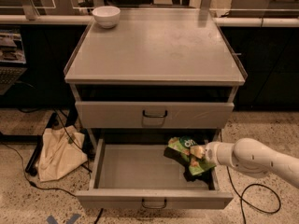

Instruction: Place green rice chip bag into middle drawer

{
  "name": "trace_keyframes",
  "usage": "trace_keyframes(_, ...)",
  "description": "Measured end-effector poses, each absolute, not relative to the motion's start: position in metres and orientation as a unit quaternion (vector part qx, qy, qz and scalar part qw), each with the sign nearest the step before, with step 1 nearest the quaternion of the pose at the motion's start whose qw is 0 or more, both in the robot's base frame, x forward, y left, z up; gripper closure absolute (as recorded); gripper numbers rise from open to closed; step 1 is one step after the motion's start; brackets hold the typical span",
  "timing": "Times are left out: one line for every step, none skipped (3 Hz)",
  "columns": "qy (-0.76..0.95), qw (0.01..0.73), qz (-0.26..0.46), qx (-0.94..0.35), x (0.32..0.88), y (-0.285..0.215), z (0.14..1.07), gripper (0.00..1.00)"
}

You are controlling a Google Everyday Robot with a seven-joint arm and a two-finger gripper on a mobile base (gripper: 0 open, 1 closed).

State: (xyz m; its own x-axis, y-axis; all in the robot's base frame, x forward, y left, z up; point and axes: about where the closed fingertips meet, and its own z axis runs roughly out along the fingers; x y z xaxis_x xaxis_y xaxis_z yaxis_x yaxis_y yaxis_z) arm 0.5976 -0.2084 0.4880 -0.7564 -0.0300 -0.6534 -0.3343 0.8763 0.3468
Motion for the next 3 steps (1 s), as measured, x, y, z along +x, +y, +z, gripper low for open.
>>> trace_keyframes(0.909,0.334,0.228,-0.1,0.5976,-0.2084,0.488,0.13)
trace_keyframes(0.909,0.334,0.228,-0.1,0.5976,-0.2083,0.488,0.0)
trace_keyframes(0.909,0.334,0.228,-0.1,0.5976,-0.2083,0.488,0.0)
